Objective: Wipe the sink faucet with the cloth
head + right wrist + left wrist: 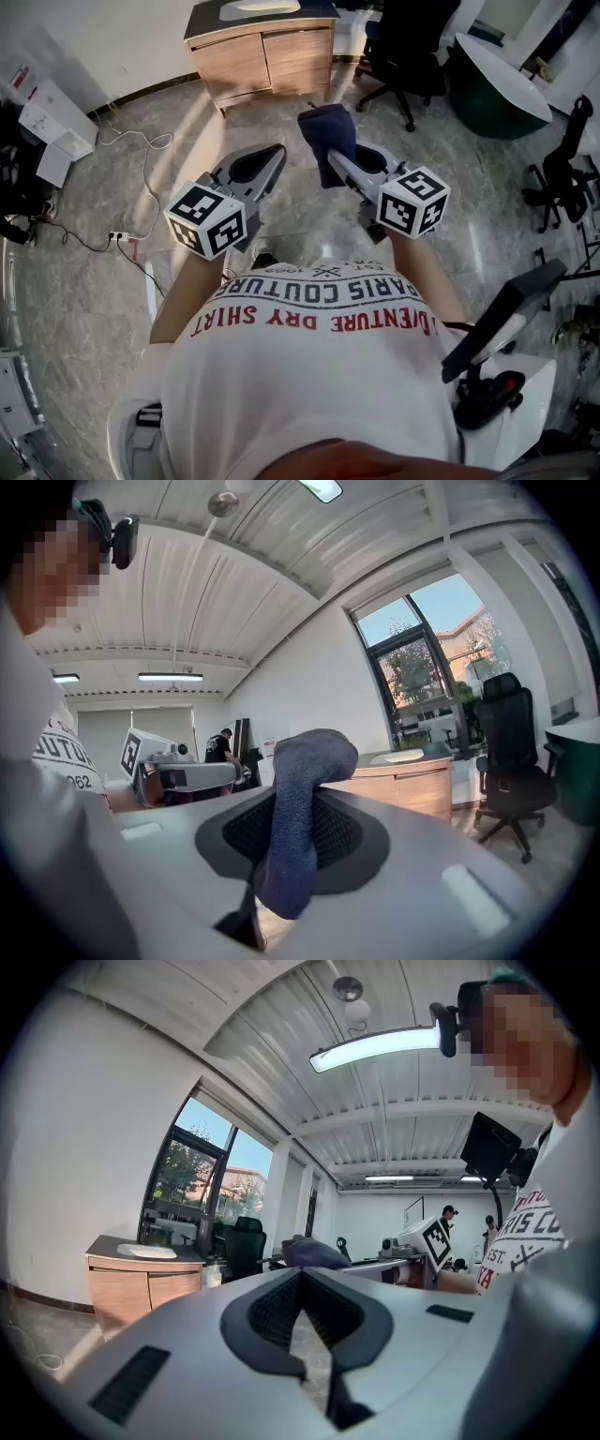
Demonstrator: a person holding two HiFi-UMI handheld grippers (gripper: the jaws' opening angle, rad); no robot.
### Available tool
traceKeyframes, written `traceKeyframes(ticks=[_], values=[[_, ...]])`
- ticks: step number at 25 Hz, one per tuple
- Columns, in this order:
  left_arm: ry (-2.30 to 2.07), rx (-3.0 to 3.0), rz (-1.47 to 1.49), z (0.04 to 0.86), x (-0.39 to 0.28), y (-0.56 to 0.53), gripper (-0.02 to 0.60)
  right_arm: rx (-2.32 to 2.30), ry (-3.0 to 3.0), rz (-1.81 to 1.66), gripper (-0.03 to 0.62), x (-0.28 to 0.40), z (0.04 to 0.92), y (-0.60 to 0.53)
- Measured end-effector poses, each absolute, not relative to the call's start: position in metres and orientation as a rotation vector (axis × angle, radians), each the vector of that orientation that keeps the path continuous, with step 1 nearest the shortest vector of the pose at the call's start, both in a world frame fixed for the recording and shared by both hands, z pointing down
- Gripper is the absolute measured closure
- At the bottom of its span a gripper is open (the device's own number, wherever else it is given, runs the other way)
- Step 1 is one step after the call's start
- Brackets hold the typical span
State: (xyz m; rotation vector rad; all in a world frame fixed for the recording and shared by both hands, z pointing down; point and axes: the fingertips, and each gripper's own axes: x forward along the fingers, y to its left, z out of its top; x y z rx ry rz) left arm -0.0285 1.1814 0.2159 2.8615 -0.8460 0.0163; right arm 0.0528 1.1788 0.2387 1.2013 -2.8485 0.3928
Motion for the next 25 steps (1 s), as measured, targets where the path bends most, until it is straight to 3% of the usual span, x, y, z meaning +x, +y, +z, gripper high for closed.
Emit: traceKeyframes(ticks=[25], values=[[-0.791, 2.832, 0.033, 0.217, 0.001, 1.161, 0.578, 1.245, -2.848, 0.445, 0.514, 0.082, 0.237, 1.163]])
